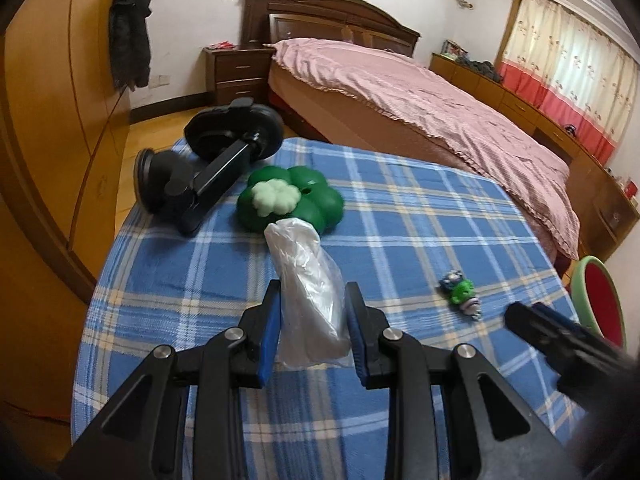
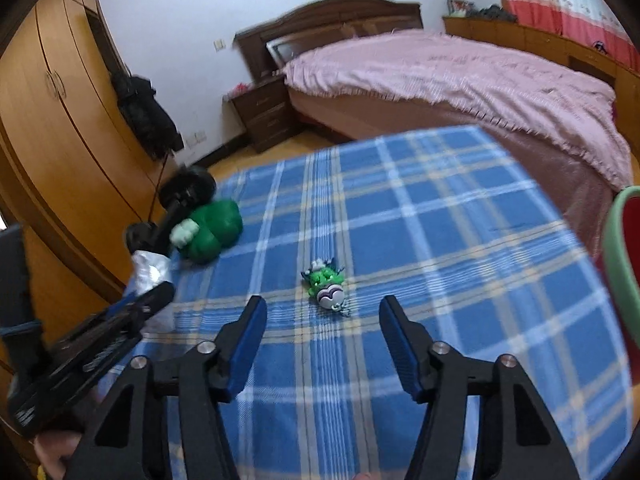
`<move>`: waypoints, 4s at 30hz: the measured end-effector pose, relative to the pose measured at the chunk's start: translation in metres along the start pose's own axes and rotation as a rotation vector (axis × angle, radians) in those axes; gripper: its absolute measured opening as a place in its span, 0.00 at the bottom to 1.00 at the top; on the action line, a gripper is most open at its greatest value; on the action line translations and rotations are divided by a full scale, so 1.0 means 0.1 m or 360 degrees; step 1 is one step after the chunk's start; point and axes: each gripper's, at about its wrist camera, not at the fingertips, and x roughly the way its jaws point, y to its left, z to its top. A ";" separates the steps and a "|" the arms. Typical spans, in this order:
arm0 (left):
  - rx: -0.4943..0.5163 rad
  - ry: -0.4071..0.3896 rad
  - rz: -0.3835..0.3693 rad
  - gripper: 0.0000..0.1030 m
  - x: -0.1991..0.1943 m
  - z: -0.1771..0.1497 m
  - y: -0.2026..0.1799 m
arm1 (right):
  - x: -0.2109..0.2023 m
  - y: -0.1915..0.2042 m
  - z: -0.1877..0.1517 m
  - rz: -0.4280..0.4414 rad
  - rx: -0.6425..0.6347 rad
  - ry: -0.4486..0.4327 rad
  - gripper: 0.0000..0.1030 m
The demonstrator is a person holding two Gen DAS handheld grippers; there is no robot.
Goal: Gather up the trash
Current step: 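Hold the white bag in the left tool while the right tool grasps the green toy figure, then carry the white bag and green toy over the red bucket and release both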
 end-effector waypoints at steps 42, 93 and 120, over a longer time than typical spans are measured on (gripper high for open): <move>-0.0015 -0.0036 -0.0269 0.30 -0.39 0.00 -0.24 | -0.46 -0.27 -0.12 0.0008 0.0126 -0.0165 0.23; 0.0730 0.0273 -0.0848 0.30 -0.23 -0.29 -3.48 | -2.08 -2.80 -0.58 -0.0385 0.0810 -0.0624 0.23; 0.0822 0.0408 -0.0812 0.46 0.19 -0.53 -4.09 | -1.82 -3.47 -0.70 -0.0407 0.0989 -0.0514 0.41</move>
